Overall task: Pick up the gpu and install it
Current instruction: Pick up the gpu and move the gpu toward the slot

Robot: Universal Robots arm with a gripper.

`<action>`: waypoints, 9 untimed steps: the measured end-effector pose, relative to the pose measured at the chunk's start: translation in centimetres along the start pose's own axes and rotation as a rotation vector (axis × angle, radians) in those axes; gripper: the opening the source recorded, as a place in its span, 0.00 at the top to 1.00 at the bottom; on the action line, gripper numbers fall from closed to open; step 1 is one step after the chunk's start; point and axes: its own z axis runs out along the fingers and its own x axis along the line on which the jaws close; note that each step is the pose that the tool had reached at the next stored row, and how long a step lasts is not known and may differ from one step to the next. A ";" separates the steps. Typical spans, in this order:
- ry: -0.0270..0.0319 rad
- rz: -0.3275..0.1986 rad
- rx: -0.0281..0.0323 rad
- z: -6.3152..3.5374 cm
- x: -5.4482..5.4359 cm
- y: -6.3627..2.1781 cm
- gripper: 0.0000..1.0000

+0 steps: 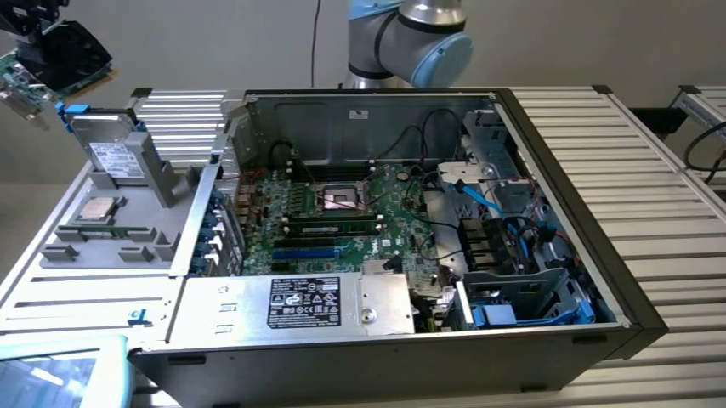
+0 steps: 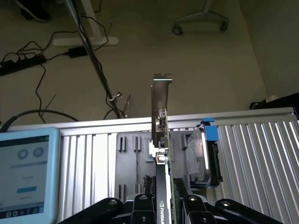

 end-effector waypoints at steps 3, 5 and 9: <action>0.0001 0.000 -0.0015 0.00 0.0 0.01 0.73; 0.0003 0.000 -0.0021 -0.01 0.0 0.00 0.73; 0.0029 0.002 -0.0333 -0.03 0.0 -0.08 0.73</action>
